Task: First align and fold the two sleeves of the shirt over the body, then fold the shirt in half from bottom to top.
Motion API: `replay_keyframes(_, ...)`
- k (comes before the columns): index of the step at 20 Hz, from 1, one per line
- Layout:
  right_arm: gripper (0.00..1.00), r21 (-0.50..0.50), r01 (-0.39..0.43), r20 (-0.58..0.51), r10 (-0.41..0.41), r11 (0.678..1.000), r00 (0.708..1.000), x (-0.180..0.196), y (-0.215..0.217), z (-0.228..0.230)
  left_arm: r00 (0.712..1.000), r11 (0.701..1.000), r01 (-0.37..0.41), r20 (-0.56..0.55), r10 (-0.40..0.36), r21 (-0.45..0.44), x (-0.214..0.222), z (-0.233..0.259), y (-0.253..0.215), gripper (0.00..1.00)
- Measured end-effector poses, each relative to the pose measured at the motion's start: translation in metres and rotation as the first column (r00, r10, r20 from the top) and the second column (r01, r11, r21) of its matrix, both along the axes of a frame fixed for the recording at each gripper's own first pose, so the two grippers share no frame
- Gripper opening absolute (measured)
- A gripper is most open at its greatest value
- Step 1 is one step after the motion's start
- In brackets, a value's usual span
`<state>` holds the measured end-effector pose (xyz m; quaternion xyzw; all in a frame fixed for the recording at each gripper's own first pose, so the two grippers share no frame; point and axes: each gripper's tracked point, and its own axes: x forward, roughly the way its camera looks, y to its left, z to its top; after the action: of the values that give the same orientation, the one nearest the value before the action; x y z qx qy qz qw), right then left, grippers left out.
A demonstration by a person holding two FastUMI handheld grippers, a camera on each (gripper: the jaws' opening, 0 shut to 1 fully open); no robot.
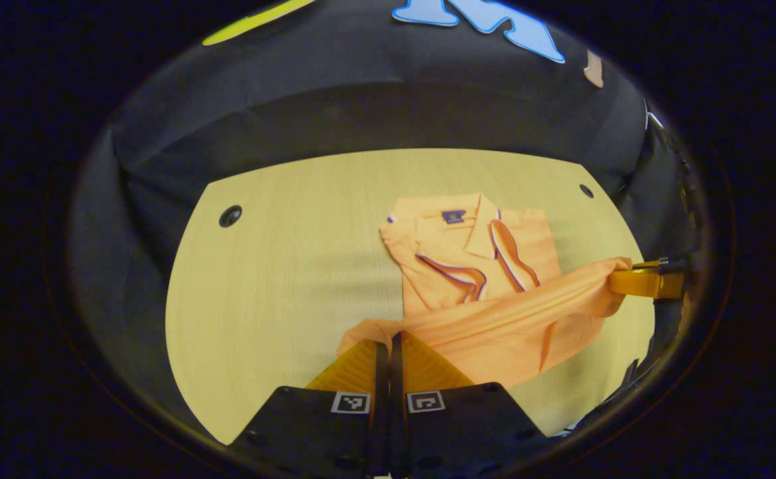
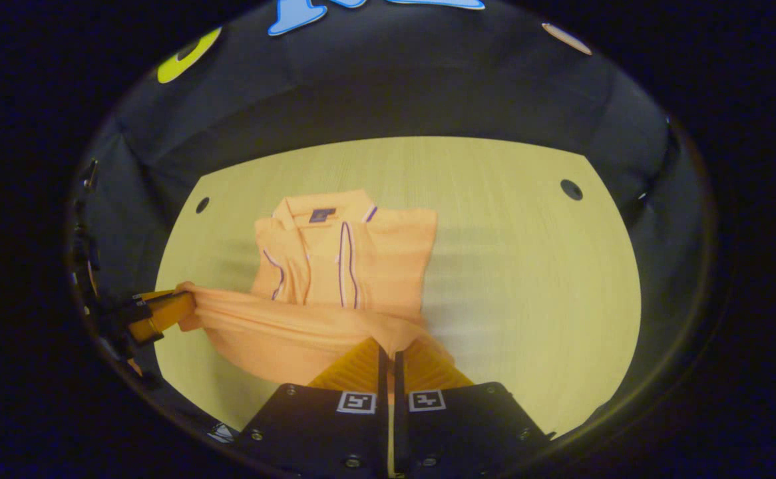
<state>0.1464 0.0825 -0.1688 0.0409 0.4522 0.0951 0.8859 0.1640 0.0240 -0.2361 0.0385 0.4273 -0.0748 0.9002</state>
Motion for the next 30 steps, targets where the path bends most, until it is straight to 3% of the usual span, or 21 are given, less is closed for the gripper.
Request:
replay_keyframes(7,0.04,0.021,0.024,0.110,-0.027,0.999,0.994,0.088,-0.037,0.074,0.994,1.000,0.020,0.105,-0.022,0.018,0.103,0.015,-0.008,0.06)
replay_keyframes(16,0.04,0.034,0.031,0.189,-0.037,0.999,0.981,0.178,-0.022,0.027,0.985,1.000,-0.022,0.172,0.025,-0.018,0.194,-0.016,-0.010,0.06)
replay_keyframes(28,0.04,0.019,0.004,0.196,-0.008,1.000,0.981,0.193,-0.024,-0.006,0.985,1.000,-0.024,0.173,0.026,-0.018,0.225,-0.062,-0.020,0.06)
replay_keyframes(30,0.09,0.020,0.001,0.202,-0.005,1.000,0.979,0.194,-0.027,-0.006,0.985,0.999,-0.023,0.168,0.027,-0.024,0.223,-0.060,-0.019,0.09)
